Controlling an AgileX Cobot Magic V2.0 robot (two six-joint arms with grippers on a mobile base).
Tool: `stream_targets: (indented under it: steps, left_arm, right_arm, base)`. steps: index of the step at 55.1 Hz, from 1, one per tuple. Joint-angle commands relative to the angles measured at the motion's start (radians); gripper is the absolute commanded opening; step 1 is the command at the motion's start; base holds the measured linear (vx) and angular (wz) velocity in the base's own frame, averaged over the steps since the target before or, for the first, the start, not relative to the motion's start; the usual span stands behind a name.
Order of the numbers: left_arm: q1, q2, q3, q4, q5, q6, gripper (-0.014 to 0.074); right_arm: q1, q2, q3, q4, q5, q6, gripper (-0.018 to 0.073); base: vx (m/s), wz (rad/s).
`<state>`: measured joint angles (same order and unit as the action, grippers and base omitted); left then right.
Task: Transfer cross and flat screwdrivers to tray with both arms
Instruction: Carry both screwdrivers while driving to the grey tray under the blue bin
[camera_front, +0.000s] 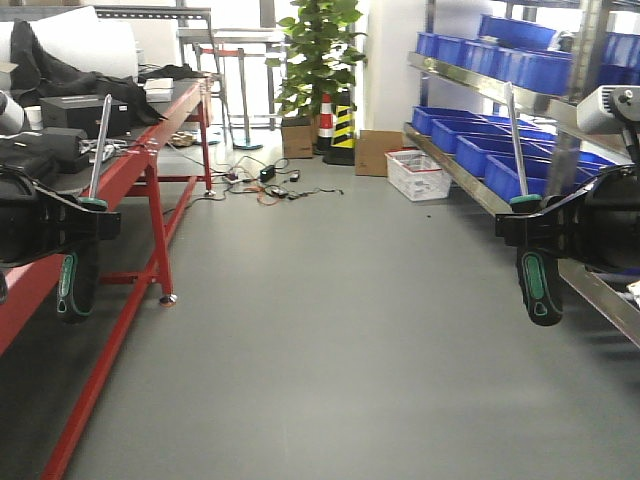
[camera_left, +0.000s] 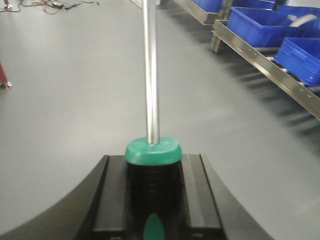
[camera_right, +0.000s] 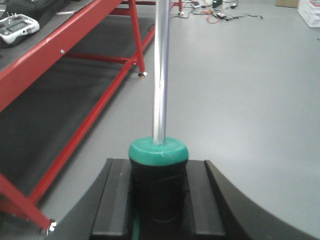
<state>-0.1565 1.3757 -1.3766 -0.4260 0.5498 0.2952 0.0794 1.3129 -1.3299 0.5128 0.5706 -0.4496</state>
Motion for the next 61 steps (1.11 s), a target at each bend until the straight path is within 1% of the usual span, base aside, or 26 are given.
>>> stream_targets:
  steps: [1,21,34,47,61]
  left_arm:
    - [-0.004,-0.036,-0.028,-0.025,-0.082,-0.005,0.0003]
    - [-0.004,-0.036,-0.028,-0.025,-0.082,-0.005,0.0003]
    - [-0.004,-0.036,-0.028,-0.025,-0.082,-0.005,0.0003]
    - [-0.004,-0.036,-0.028,-0.025,-0.082,-0.005,0.0003]
    - [-0.004,-0.036,-0.028,-0.025,-0.082,-0.005,0.0003]
  right_arm:
    - [-0.003,-0.032,-0.036,0.024,-0.075,-0.01,-0.0008]
    - [-0.003,-0.032,-0.036,0.024,-0.075,-0.01,-0.0008]
    - [-0.003,-0.032,-0.036,0.024,-0.075,-0.01,-0.0008]
    - [-0.003,-0.032,-0.036,0.024,-0.075,-0.01,-0.0008]
    - [-0.003,-0.032,-0.036,0.024,-0.075,-0.01,-0.0008]
  base:
    - [0.61,0.22]
    - [0.6,0.18]
    - [0.59,0.03]
    - [0.55,-0.24]
    - [0.5,-0.51]
